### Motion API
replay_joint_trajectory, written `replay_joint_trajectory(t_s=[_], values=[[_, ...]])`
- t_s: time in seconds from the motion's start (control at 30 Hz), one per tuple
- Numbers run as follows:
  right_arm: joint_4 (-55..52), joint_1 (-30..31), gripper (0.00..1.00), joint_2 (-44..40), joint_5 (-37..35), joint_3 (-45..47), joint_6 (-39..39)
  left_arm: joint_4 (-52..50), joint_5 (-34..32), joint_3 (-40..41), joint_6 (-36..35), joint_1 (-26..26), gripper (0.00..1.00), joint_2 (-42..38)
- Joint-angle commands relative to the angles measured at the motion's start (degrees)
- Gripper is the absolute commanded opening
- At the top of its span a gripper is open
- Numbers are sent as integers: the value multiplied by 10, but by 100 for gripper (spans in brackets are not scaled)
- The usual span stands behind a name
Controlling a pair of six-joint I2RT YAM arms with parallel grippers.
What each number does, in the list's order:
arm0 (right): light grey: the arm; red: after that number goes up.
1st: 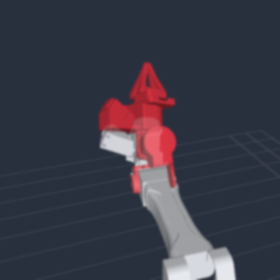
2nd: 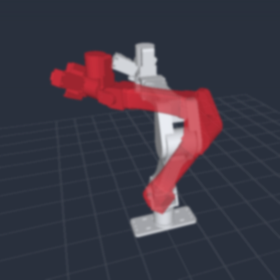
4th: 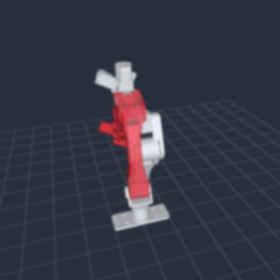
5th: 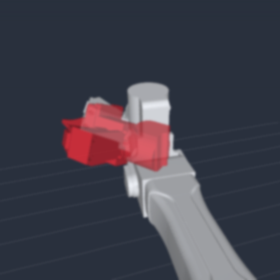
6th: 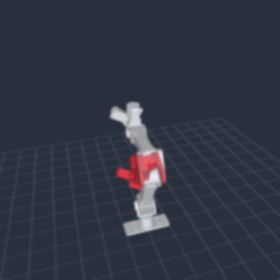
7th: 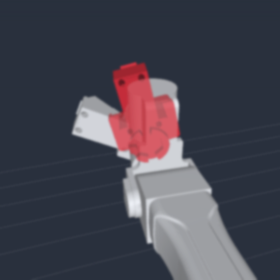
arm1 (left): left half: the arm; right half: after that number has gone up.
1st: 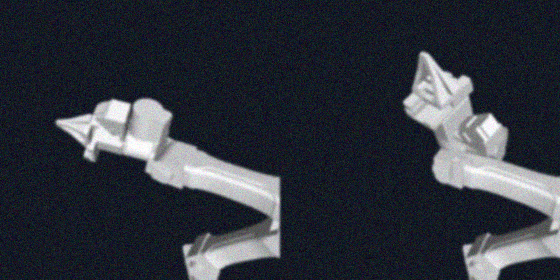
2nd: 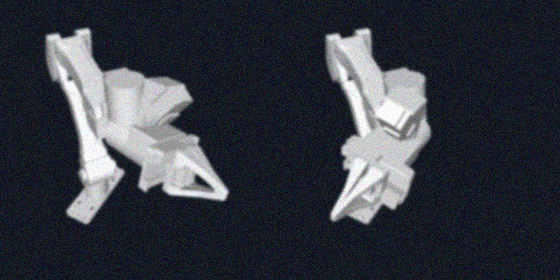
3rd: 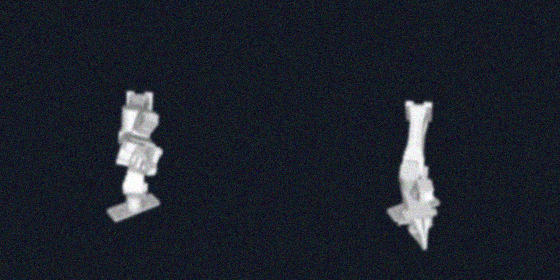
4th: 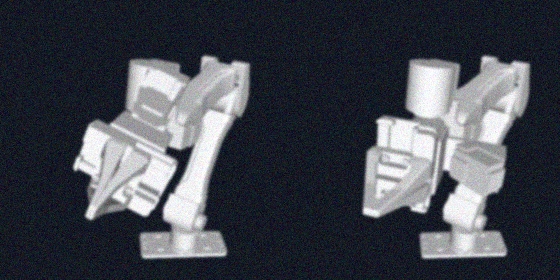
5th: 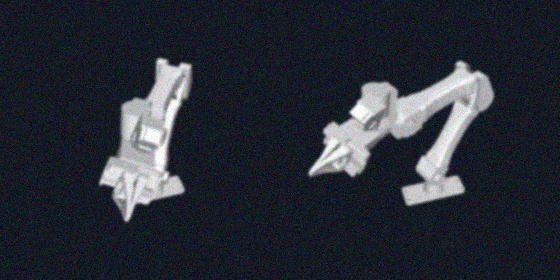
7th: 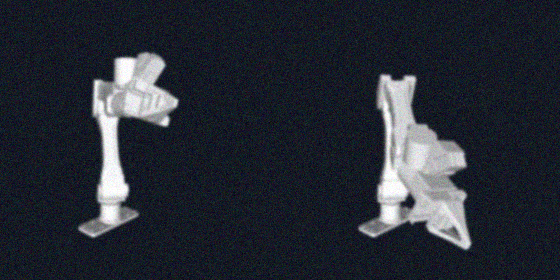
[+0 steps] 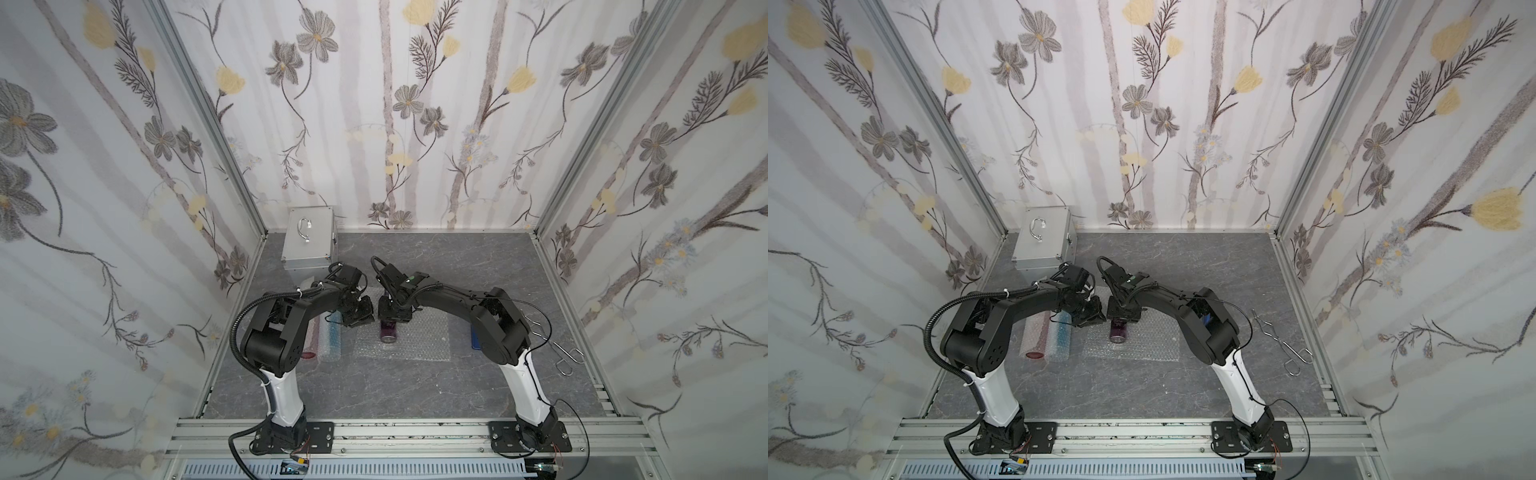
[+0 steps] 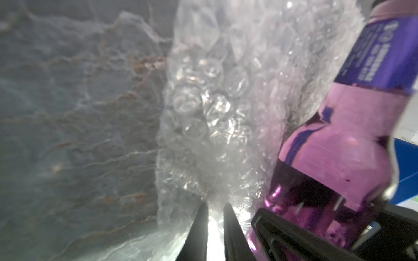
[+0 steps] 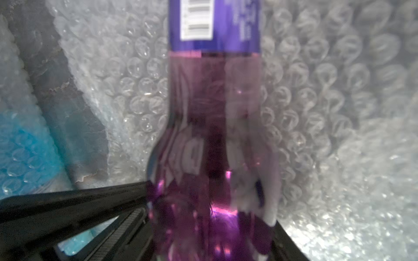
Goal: Wrap wine bottles in bubble wrap
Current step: Place the wine bottle on the bubble wrap.
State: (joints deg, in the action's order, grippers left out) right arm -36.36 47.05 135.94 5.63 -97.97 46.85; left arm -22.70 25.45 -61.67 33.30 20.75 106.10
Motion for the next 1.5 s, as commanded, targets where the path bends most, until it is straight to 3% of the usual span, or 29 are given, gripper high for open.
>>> replay_joint_trajectory(t_s=[0.0,0.07,0.27,0.53,0.73,1.13,1.23,1.47], values=[[-21,-2,39,-3,-33,-4,-5,-17,-20,3,9,0,17,-2],[-26,-8,33,-19,-34,-4,-9,-17,-22,4,10,0,18,-5],[-42,-22,34,-88,-31,5,-29,-19,-30,7,12,0,18,-11],[-15,-22,34,-154,-39,120,-28,-13,-29,11,23,0,18,-13],[15,-44,34,-151,-40,170,-26,-13,-28,11,21,0,18,-14],[32,-49,35,-107,-47,176,-30,-13,-29,10,19,0,19,-16],[33,-50,36,-104,-54,181,-33,-13,-30,9,19,0,23,-19],[35,-67,36,-93,-53,181,-51,-22,-36,2,6,0,42,-64]])
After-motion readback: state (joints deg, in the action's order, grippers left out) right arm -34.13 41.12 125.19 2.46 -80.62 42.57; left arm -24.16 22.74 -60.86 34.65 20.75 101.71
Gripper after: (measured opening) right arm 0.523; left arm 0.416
